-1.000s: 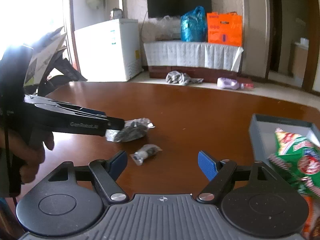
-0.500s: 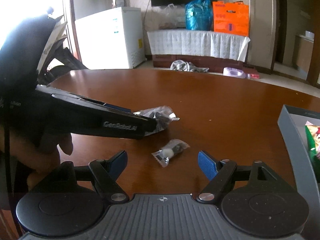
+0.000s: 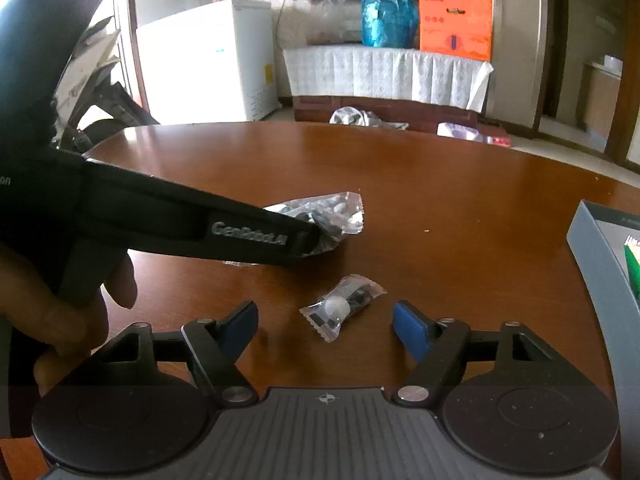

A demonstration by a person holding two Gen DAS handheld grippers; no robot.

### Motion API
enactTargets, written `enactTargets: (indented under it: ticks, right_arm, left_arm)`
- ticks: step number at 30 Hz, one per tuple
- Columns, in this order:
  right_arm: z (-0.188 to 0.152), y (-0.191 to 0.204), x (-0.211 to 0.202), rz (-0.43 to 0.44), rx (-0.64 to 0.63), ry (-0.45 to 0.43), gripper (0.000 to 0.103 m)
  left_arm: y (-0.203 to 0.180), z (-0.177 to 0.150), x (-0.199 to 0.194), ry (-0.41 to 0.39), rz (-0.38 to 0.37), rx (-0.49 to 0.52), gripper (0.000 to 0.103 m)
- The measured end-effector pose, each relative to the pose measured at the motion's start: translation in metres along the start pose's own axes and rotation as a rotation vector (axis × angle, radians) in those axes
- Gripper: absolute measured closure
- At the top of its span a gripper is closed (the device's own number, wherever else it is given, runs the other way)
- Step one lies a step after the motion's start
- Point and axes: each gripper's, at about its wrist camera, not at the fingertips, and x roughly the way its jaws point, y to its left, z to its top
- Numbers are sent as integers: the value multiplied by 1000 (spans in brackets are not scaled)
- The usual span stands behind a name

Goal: Organize snacks
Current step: 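Grasp the clear bag of grey candies with the left gripper while the right grasps the small white-ball packet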

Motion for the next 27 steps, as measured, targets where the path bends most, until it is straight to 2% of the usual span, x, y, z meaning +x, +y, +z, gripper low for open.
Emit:
enactTargets:
  ticks: [1,2,6,20,25,27]
  right_arm:
    - [0,1,0,1,-1,-1,29]
    - [-1,2,0,0,-3,-2,31]
    - [-1,0,-1,-9,-9,-7,41]
    - [-2,6,-3,-17,-4,-11,48]
    - [-3,9,-4,-21,-22,-15,59]
    - [-3,9,-5,-22,-24,-16,69]
  left_arm:
    - [-1,0,1,2,-2,0,49]
    - [-2,0,1,1,-4,-2,45]
    - [-4,0,3,2,1,3,45]
    - [-8,-1,8,-6,18,0,45]
    - [-8,0,10,-9,5,-5,45]
    - [-6,0,10,-13,4,-14,45]
